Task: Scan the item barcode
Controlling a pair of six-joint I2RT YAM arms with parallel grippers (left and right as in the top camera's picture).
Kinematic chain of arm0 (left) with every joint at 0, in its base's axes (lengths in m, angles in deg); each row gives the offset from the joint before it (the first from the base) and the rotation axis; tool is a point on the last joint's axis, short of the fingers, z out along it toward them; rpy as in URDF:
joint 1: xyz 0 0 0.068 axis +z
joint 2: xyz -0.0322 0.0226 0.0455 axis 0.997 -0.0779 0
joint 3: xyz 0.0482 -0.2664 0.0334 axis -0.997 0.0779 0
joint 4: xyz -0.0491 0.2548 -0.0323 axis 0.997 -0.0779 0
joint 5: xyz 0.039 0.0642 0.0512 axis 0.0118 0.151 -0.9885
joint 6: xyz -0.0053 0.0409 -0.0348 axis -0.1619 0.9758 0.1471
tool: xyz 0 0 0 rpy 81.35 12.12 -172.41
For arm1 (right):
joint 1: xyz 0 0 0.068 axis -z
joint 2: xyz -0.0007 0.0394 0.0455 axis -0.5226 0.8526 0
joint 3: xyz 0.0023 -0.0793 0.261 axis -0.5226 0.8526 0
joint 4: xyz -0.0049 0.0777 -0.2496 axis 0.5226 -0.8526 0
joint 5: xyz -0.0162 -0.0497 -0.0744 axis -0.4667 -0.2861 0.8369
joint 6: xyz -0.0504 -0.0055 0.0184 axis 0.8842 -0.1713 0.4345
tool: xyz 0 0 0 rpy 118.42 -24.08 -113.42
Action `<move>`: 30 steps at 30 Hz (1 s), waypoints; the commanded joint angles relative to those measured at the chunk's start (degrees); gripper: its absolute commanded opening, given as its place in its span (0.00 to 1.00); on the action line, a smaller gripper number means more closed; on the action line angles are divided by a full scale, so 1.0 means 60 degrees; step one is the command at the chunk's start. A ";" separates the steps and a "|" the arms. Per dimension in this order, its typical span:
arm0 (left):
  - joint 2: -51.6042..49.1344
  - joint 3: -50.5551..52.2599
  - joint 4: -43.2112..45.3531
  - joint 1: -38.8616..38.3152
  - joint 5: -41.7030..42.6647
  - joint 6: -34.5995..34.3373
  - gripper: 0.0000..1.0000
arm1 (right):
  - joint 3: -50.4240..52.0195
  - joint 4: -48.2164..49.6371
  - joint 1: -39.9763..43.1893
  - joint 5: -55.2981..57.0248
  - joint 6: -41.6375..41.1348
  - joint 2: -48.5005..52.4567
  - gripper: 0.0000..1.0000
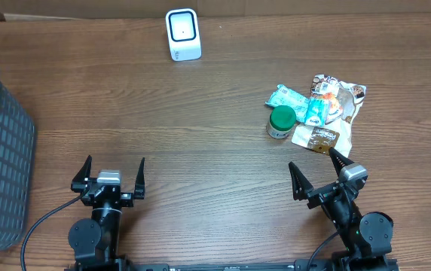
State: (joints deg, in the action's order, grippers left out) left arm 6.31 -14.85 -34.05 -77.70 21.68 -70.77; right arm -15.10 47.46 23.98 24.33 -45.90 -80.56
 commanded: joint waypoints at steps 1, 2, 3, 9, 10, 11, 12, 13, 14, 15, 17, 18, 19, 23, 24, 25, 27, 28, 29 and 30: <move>0.0131 0.0113 0.0131 -0.0062 -0.0142 0.0280 1.00 | 0.0098 0.0062 0.0033 0.0040 -0.0066 -0.0113 1.00; 0.0131 0.0113 0.0306 -0.0066 -0.0127 0.0277 1.00 | 0.0098 0.0062 0.0036 0.0036 -0.0066 -0.0113 1.00; 0.0131 0.0113 0.0568 -0.0066 -0.0087 0.0273 1.00 | 0.0098 0.0062 0.0033 0.0040 -0.0066 -0.0113 1.00; 0.0135 0.0117 0.1690 -0.0062 0.0331 0.0277 1.00 | 0.0098 0.0062 0.0033 0.0036 -0.0069 -0.0113 1.00; 0.0135 0.0117 0.1599 -0.0062 0.0328 0.0280 0.99 | 0.0098 0.0062 0.0033 0.0040 -0.0066 -0.0113 1.00; 0.0135 0.0117 0.1497 -0.0058 0.0328 0.0280 1.00 | 0.0098 0.0062 0.0033 0.0040 -0.0066 -0.0113 1.00; 0.0135 0.0117 0.1337 -0.0058 0.0317 0.0280 0.99 | 0.0098 0.0062 0.0036 0.0040 -0.0066 -0.0113 1.00; 0.0135 0.0117 0.1188 -0.0058 0.0321 0.0277 0.99 | 0.0098 0.0062 0.0033 0.0040 -0.0066 -0.0113 1.00; 0.0135 0.0117 0.0951 -0.0058 0.0324 0.0277 0.99 | 0.0098 0.0062 0.0036 0.0040 -0.0066 -0.0113 1.00; 0.0135 0.0117 0.0652 -0.0058 0.0321 0.0280 0.99 | 0.0098 0.0062 0.0033 0.0040 -0.0066 -0.0113 1.00; 0.0135 0.0117 0.0044 -0.0058 0.0157 0.0273 1.00 | 0.0098 0.0062 0.0036 0.0040 -0.0066 -0.0113 1.00; 0.0135 0.0120 0.0095 -0.0058 0.0069 0.0280 0.99 | 0.0098 0.0062 0.0036 0.0040 -0.0066 -0.0113 1.00; 0.0135 0.0120 0.0073 -0.0058 0.0069 0.0277 1.00 | 0.0098 0.0062 0.0036 0.0040 -0.0066 -0.0113 1.00; 0.0135 0.0120 0.0098 -0.0058 0.0084 0.0277 1.00 | 0.0098 0.0062 0.0036 0.0040 -0.0069 -0.0113 1.00; 0.0131 0.0120 0.0098 -0.0058 0.0084 0.0277 0.99 | 0.0098 0.0062 0.0036 0.0036 -0.0066 -0.0113 1.00; 0.0127 0.0120 0.0095 -0.0058 0.0084 0.0277 1.00 | 0.0098 0.0062 0.0036 0.0036 -0.0066 -0.0113 1.00; 0.0124 0.0120 0.0095 -0.0058 0.0084 0.0277 1.00 | 0.0098 0.0062 0.0036 0.0040 -0.0069 -0.0113 1.00; 0.0124 0.0120 0.0098 -0.0058 0.0084 0.0277 1.00 | 0.0098 0.0062 0.0033 0.0040 -0.0066 -0.0113 1.00; 0.0124 0.0120 0.0095 -0.0058 0.0084 0.0277 0.99 | 0.0098 0.0062 0.0033 0.0036 -0.0066 -0.0113 1.00; 0.0124 0.0120 0.0098 -0.0058 0.0084 0.0277 1.00 | 0.0098 0.0062 0.0033 0.0040 -0.0066 -0.0113 1.00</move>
